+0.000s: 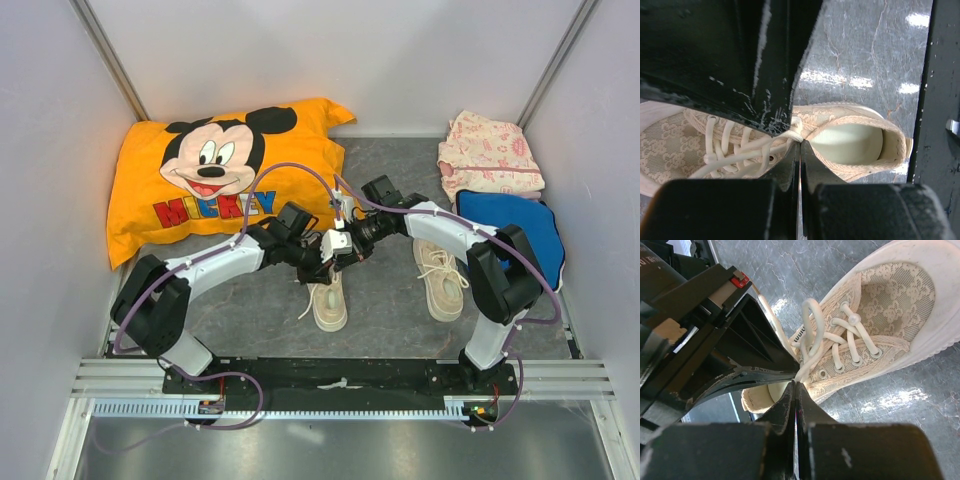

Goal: Tie the shoes

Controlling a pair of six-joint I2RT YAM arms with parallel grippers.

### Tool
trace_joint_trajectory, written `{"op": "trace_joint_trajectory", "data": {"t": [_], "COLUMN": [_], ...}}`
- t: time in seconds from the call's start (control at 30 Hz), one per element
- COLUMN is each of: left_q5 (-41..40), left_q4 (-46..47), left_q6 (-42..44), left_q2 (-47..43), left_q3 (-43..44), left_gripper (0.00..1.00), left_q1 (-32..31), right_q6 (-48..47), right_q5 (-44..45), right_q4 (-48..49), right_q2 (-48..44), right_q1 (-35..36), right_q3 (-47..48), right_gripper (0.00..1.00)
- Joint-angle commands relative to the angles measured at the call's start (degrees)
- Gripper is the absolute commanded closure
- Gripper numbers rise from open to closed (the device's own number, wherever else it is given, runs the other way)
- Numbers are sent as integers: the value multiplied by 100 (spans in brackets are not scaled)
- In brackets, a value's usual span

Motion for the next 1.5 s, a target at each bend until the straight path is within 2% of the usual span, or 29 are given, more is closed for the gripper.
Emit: {"op": "trace_joint_trajectory", "data": {"t": [0.0, 0.43, 0.83, 0.9, 0.97, 1.0, 1.1, 1.27, 1.47], "left_q5": [106, 27, 18, -26, -26, -17, -17, 18, 115], "left_q4": [231, 582, 2225, 2235, 2400, 2428, 2428, 2297, 1602], "left_q6": [-411, -807, -1071, -1045, -1018, -1001, -1018, -1018, -931], "left_q2": [86, 138, -143, -143, -160, -187, -239, -292, -371], "left_q3": [358, 341, -714, -767, -855, -881, -934, -917, -697], "left_gripper": [98, 99, 98, 98, 98, 98, 98, 99, 98], "left_q1": [53, 88, 97, 97, 97, 97, 106, 123, 150], "right_q6": [16, 7, 7, -2, -11, 24, 103, 323, 429], "right_q5": [-269, -313, -313, -322, -339, -348, -348, 143, 390], "right_q4": [154, 136, 75, 23, -57, -74, -57, 57, 277], "right_q2": [-147, -77, 55, 73, 55, 46, -50, 143, 424], "right_q1": [0, 0, -17, -44, -105, -210, -447, -518, -405], "right_q3": [-40, 3, 82, 135, 188, 179, 153, 30, 30], "right_gripper": [100, 100, 100, 90, 85, 80, 76, 76, 81]}}
